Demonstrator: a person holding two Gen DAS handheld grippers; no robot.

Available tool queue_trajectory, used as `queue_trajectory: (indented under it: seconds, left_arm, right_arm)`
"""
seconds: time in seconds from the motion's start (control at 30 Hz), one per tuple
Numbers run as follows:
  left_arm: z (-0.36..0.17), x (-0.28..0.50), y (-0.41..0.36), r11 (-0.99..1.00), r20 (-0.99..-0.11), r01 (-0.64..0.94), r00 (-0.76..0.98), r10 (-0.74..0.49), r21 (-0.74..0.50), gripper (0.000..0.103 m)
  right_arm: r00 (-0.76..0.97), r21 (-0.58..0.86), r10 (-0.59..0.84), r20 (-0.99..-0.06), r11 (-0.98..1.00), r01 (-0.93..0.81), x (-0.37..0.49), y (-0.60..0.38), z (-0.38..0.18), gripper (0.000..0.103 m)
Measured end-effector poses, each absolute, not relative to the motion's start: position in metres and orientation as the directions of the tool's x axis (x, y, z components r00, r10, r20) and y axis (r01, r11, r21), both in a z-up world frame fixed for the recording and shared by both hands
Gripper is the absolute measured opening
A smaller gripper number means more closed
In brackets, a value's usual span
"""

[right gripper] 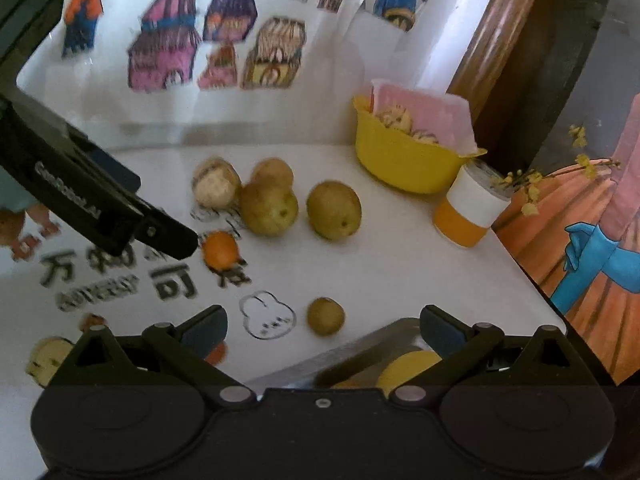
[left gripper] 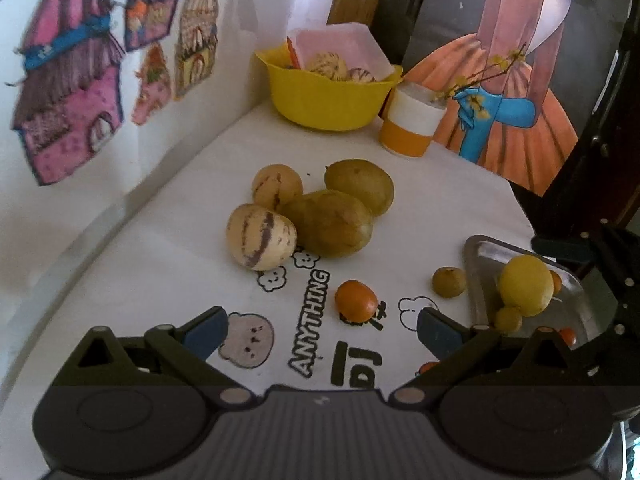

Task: Organize fruits
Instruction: 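Grasp a small brown round fruit with the right tool while the left tool grasps an orange tangerine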

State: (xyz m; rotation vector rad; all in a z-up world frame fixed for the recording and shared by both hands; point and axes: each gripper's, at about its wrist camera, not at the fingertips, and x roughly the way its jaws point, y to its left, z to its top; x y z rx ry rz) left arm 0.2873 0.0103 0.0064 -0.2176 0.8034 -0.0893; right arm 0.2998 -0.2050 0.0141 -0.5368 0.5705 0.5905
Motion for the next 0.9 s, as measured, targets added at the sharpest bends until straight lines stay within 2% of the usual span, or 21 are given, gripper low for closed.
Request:
queue_trajectory:
  seconds: [0.23,0.43,0.67,0.83,0.9]
  left_arm:
    - [-0.001,0.298,0.004,0.976,-0.698,0.018,0.696,-0.168,-0.216,0.100]
    - [-0.004,0.301,-0.001,0.978,-0.693,0.057,0.697,-0.183,-0.201,0.092]
    - [-0.010,0.304,-0.005,0.973,-0.695,0.093,0.685,-0.218,-0.214,0.072]
    - [-0.011,0.304,-0.008,0.970,-0.686,0.109,0.690,-0.230,-0.215,0.063]
    - [-0.011,0.305,-0.010,0.969,-0.685,0.116,0.688,-0.238,-0.220,0.055]
  right_arm:
    - [0.658,-0.276,0.392,-0.643,0.683,-0.676,0.314,-0.202,0.004,0.074]
    - [0.649,-0.280,0.384,-0.657,0.674,-0.683,0.319,-0.196,-0.004,0.057]
    - [0.641,-0.266,0.372,-0.671,0.686,-0.677,0.324,-0.195,-0.011,0.042]
    - [0.652,-0.256,0.360,-0.668,0.711,-0.655,0.328,-0.195,-0.013,0.037]
    - [0.653,-0.257,0.359,-0.666,0.712,-0.653,0.328,-0.194,-0.014,0.036]
